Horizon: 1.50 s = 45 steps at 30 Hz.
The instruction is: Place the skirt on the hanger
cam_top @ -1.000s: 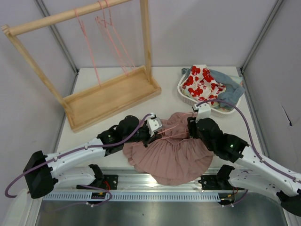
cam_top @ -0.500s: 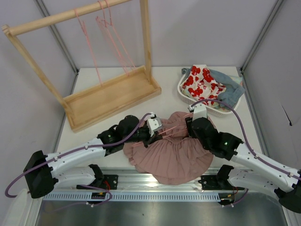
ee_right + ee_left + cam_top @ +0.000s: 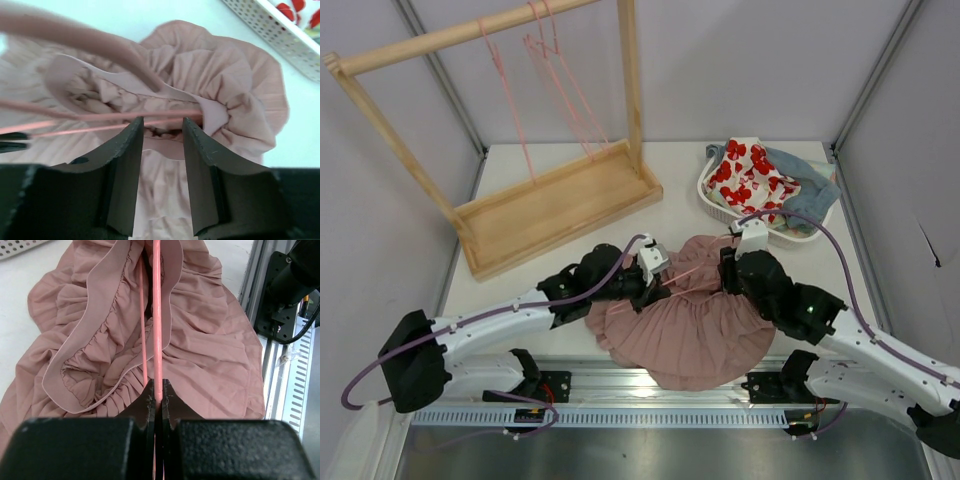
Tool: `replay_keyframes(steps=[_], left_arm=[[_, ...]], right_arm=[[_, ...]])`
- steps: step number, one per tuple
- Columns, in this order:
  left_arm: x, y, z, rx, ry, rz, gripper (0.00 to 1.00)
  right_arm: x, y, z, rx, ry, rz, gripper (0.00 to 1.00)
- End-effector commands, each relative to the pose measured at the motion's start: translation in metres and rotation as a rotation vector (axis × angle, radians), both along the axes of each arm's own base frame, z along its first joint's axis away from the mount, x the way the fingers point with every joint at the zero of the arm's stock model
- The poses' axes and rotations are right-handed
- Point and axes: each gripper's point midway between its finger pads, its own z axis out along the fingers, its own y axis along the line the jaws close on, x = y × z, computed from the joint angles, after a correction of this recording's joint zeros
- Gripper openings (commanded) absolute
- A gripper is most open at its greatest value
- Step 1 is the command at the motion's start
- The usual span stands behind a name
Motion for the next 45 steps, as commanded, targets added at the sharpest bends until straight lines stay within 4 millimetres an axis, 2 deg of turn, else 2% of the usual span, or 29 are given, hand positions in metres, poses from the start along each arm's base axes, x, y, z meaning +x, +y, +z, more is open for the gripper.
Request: replay_keyframes(steps=[1, 7, 10, 18, 23, 25, 34, 37, 41, 43, 44, 45], left_arm=[[-0.001, -0.014, 0.017, -0.061, 0.001, -0.027, 0.0], [0.001, -0.018, 0.002, -0.009, 0.028, -0.036, 0.0], [0.003, -0.022, -0.003, 0.006, 0.036, -0.037, 0.0], [0.02, -0.031, -0.008, 0.033, 0.036, 0.015, 0.0], [0.024, -0.038, 0.001, 0.018, 0.027, 0.012, 0.0], [0.022, -0.041, 0.003, 0.011, 0.026, -0.008, 0.0], [0.009, -0.049, -0.008, 0.034, 0.034, -0.085, 0.0], [0.01, -0.05, -0.007, 0.038, 0.028, -0.09, 0.0], [0.016, -0.052, -0.002, 0.05, -0.002, -0.079, 0.0], [0.018, -0.051, -0.001, 0.052, -0.003, -0.074, 0.0], [0.017, -0.051, 0.001, 0.049, -0.005, -0.074, 0.0], [0.017, -0.05, 0.002, 0.047, -0.006, -0.074, 0.0]], right_arm=[[-0.005, 0.012, 0.035, 0.219, -0.032, -0.001, 0.43], [-0.015, 0.005, 0.074, 0.352, -0.054, -0.024, 0.55], [-0.017, 0.006, 0.08, 0.363, -0.045, -0.017, 0.58], [-0.015, 0.028, 0.057, 0.369, 0.015, 0.025, 0.61], [-0.006, 0.038, 0.043, 0.367, 0.031, 0.0, 0.61], [0.002, 0.037, 0.036, 0.354, 0.025, -0.04, 0.61], [0.03, 0.026, 0.037, 0.296, -0.083, -0.184, 0.59], [0.035, 0.027, 0.032, 0.277, -0.103, -0.18, 0.53], [0.036, 0.028, 0.014, 0.247, -0.081, -0.192, 0.37], [0.036, 0.025, 0.005, 0.219, -0.066, -0.204, 0.25], [0.036, 0.023, 0.002, 0.217, -0.065, -0.215, 0.14], [0.036, 0.017, -0.001, 0.198, -0.067, -0.239, 0.09]])
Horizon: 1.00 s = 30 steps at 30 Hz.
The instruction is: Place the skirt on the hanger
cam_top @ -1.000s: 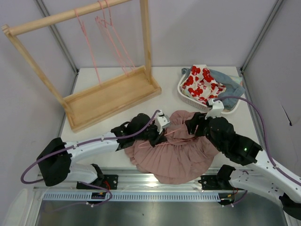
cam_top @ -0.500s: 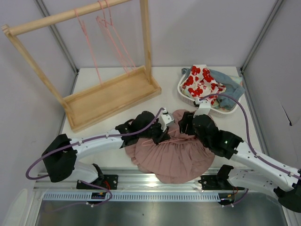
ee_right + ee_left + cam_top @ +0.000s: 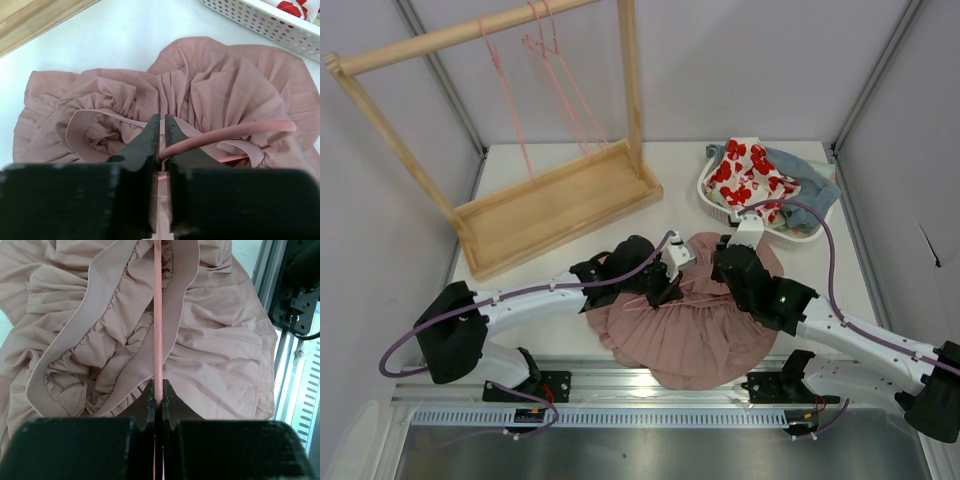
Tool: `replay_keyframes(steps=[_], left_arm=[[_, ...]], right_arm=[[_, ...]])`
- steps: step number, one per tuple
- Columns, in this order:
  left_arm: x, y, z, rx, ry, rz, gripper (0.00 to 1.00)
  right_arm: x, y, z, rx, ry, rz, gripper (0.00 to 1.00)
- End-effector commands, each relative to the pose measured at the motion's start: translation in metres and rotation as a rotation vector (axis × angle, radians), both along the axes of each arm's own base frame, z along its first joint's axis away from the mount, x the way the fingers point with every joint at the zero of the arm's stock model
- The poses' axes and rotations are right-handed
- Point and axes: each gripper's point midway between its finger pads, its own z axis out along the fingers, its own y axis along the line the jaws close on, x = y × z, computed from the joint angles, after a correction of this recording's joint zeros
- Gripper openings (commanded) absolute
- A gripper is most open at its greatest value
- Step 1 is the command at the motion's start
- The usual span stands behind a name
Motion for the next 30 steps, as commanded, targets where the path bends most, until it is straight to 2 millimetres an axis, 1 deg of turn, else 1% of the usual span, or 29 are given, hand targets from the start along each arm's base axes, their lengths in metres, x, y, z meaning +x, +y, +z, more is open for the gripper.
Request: replay_keyframes(steps=[1, 2, 3, 4, 5, 6, 7, 8, 9, 10, 11, 12, 14, 15, 16, 17, 18, 19, 20, 21, 22, 24, 25, 27, 28, 30], left_arm=[[0.007, -0.019, 0.042, -0.099, -0.089, -0.034, 0.01], [0.007, -0.019, 0.044, -0.101, -0.086, -0.03, 0.01], [0.007, -0.016, 0.045, -0.086, -0.077, -0.024, 0.06], [0.008, -0.015, 0.046, -0.079, -0.078, -0.012, 0.13], [0.007, -0.011, 0.042, -0.056, -0.063, -0.003, 0.19], [0.008, -0.01, 0.045, -0.055, -0.067, 0.006, 0.32], [0.011, -0.008, 0.048, -0.051, -0.077, 0.024, 0.38], [0.012, -0.005, 0.054, -0.058, -0.086, 0.042, 0.43], [0.015, -0.003, 0.059, -0.065, -0.102, 0.059, 0.53], [0.023, 0.002, 0.064, -0.069, -0.12, 0.112, 0.61], [0.024, 0.007, 0.078, -0.106, -0.123, 0.157, 0.69], [0.028, 0.011, 0.085, -0.122, -0.133, 0.193, 0.8], [0.044, 0.023, 0.098, -0.146, -0.134, 0.313, 0.9], [0.049, 0.026, 0.108, -0.164, -0.128, 0.347, 0.99], [0.057, 0.032, 0.108, -0.162, -0.096, 0.396, 0.99], [0.062, 0.037, 0.112, -0.141, -0.085, 0.434, 0.99], [0.07, 0.038, 0.111, -0.118, -0.077, 0.478, 0.99], [0.073, 0.04, 0.107, -0.103, -0.057, 0.513, 0.99], [0.076, 0.042, 0.107, -0.077, -0.049, 0.535, 0.99], [0.081, 0.041, 0.111, -0.072, -0.053, 0.554, 0.98], [0.083, 0.04, 0.095, -0.018, -0.032, 0.563, 0.98], [0.091, 0.036, 0.096, -0.002, -0.033, 0.582, 0.97], [0.096, 0.034, 0.081, 0.034, -0.01, 0.592, 0.97], [0.097, 0.029, 0.072, 0.064, 0.02, 0.578, 0.95], [0.098, 0.028, 0.055, 0.113, 0.036, 0.569, 0.94], [0.1, 0.021, 0.051, 0.122, 0.04, 0.546, 0.93]], right_arm=[[0.005, -0.007, 0.0, 0.012, -0.026, -0.068, 0.04], [0.006, -0.011, 0.001, 0.019, -0.028, -0.099, 0.0], [0.006, -0.021, -0.002, -0.007, -0.031, -0.144, 0.0], [0.006, -0.027, -0.001, -0.008, -0.033, -0.171, 0.0], [0.007, -0.031, -0.001, 0.004, -0.033, -0.202, 0.0], [0.007, -0.037, -0.002, -0.006, -0.034, -0.225, 0.0], [0.007, -0.04, -0.001, 0.001, -0.035, -0.236, 0.0], [0.007, -0.041, -0.002, 0.004, -0.034, -0.239, 0.0], [0.008, -0.041, -0.002, 0.008, -0.033, -0.239, 0.0], [0.008, -0.042, -0.003, 0.013, -0.034, -0.241, 0.0], [0.008, -0.044, -0.005, 0.013, -0.032, -0.242, 0.0], [0.008, -0.044, -0.006, 0.018, -0.03, -0.245, 0.0], [0.007, -0.045, -0.006, 0.032, -0.032, -0.245, 0.0], [0.007, -0.045, -0.005, 0.036, -0.034, -0.237, 0.0], [0.007, -0.044, -0.004, 0.042, -0.039, -0.229, 0.0], [0.006, -0.043, -0.004, 0.049, -0.042, -0.219, 0.0], [0.005, -0.041, -0.002, 0.073, -0.052, -0.2, 0.0], [0.004, -0.041, -0.002, 0.082, -0.057, -0.194, 0.0], [0.003, -0.041, -0.001, 0.093, -0.062, -0.188, 0.0], [0.001, -0.042, -0.001, 0.111, -0.067, -0.18, 0.0], [0.0, -0.043, -0.001, 0.118, -0.07, -0.179, 0.0], [-0.003, -0.048, -0.002, 0.125, -0.068, -0.187, 0.0], [-0.003, -0.05, -0.002, 0.126, -0.068, -0.191, 0.0], [-0.005, -0.054, -0.003, 0.122, -0.063, -0.2, 0.0], [-0.006, -0.057, -0.002, 0.12, -0.066, -0.207, 0.0], [-0.007, -0.058, -0.001, 0.121, -0.068, -0.208, 0.0]])
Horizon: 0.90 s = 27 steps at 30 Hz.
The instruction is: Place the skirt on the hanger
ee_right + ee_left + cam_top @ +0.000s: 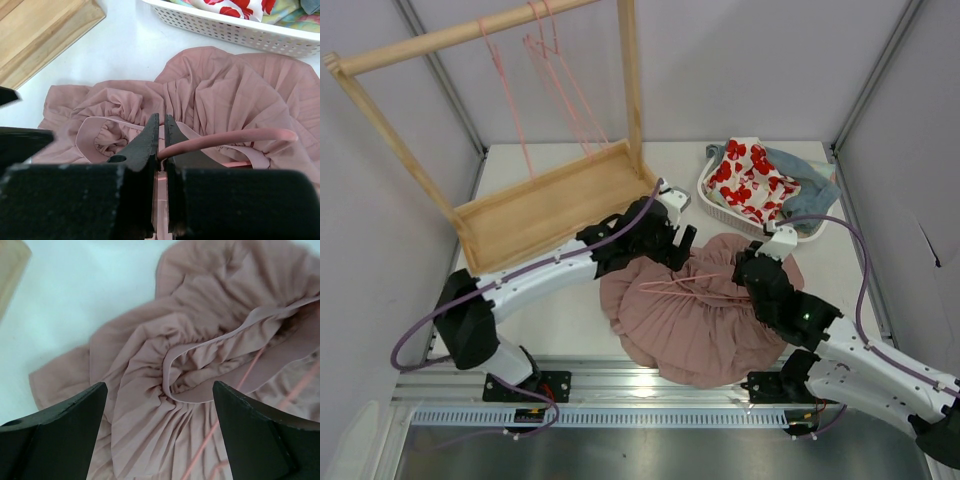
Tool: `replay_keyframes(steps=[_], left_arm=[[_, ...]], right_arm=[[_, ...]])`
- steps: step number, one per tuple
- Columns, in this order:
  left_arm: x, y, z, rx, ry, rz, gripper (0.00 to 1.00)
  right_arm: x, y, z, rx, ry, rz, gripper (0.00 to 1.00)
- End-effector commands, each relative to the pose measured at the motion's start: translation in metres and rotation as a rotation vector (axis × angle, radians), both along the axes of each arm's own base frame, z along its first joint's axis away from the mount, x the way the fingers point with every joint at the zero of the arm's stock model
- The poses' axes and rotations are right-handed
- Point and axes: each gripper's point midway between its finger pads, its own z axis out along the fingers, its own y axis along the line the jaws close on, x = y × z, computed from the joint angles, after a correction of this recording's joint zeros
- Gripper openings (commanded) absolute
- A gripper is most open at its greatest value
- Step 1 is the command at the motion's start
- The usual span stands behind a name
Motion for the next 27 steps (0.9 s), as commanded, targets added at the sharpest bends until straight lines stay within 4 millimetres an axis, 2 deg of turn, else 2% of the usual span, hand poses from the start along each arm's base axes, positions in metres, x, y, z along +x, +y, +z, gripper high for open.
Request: replay_keyframes(steps=[1, 2, 10, 17, 22, 26, 27], left_arm=[[0.002, -0.002, -0.014, 0.05, 0.054, -0.008, 0.92], [0.003, -0.004, -0.022, 0.064, 0.066, -0.013, 0.91], [0.005, -0.018, -0.051, 0.1, 0.105, -0.07, 0.79], [0.009, -0.028, -0.066, 0.095, 0.126, -0.07, 0.55], [0.012, -0.031, -0.075, 0.096, 0.136, -0.058, 0.45], [0.014, -0.031, -0.077, 0.094, 0.133, -0.043, 0.28], [0.015, -0.032, -0.073, 0.086, 0.124, -0.039, 0.14]], right_arm=[[-0.002, -0.007, -0.003, 0.025, 0.003, -0.034, 0.0], [-0.002, -0.008, -0.003, 0.028, 0.002, -0.033, 0.0], [-0.003, -0.009, -0.001, 0.038, -0.001, -0.038, 0.0], [-0.005, -0.015, -0.002, 0.031, 0.001, -0.061, 0.0], [-0.004, -0.017, -0.001, 0.031, -0.003, -0.069, 0.0], [-0.005, -0.02, -0.003, 0.021, 0.003, -0.081, 0.0], [-0.005, -0.021, -0.005, 0.022, 0.008, -0.088, 0.0]])
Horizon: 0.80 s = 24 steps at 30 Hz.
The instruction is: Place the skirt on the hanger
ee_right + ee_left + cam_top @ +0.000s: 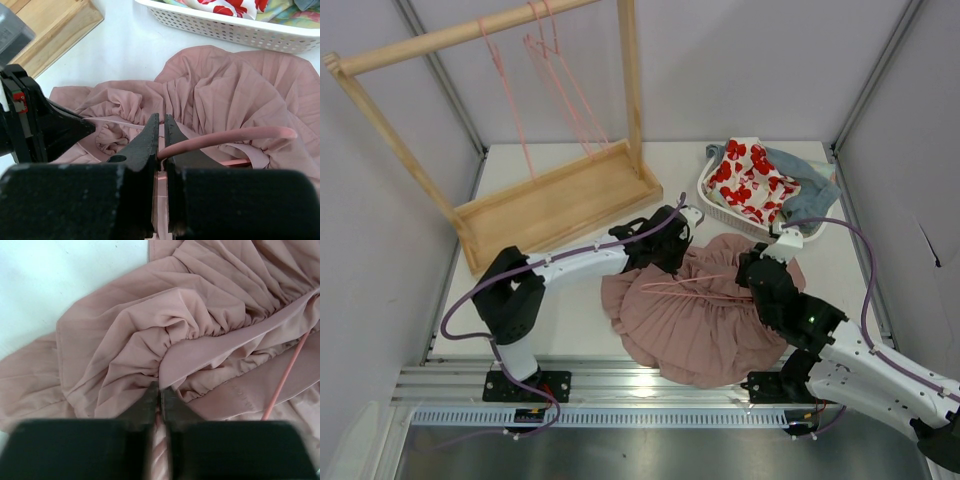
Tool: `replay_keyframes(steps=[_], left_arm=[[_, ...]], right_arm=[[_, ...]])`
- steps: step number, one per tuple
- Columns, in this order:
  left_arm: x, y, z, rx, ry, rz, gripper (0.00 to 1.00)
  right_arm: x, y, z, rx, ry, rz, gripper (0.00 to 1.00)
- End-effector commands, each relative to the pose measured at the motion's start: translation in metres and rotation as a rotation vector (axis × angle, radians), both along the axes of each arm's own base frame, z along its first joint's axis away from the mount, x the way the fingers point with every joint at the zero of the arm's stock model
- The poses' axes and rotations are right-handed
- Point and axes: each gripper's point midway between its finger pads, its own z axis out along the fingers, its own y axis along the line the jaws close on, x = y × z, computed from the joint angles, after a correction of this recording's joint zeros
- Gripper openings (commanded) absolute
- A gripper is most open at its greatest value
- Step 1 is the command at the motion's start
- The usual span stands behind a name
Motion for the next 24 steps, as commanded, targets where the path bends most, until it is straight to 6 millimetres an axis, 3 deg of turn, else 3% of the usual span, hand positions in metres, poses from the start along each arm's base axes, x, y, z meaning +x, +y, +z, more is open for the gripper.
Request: replay_keyframes(steps=[1, 8, 12, 19, 24], left_arm=[[0.016, -0.01, 0.023, -0.068, -0.057, 0.039, 0.02], [0.026, 0.022, 0.024, -0.118, 0.002, 0.145, 0.0], [0.014, 0.039, 0.02, -0.152, 0.027, 0.14, 0.0], [0.005, 0.05, 0.022, -0.153, 0.02, 0.143, 0.0], [0.007, 0.06, 0.044, -0.183, -0.008, 0.16, 0.0]], right_arm=[[-0.001, -0.015, -0.008, 0.001, 0.013, -0.083, 0.0], [0.0, -0.044, -0.013, -0.019, 0.028, -0.237, 0.0], [0.004, -0.066, -0.01, 0.013, 0.02, -0.348, 0.0], [0.017, -0.08, 0.004, 0.03, -0.033, -0.423, 0.0], [0.019, -0.09, -0.001, -0.054, -0.017, -0.475, 0.0]])
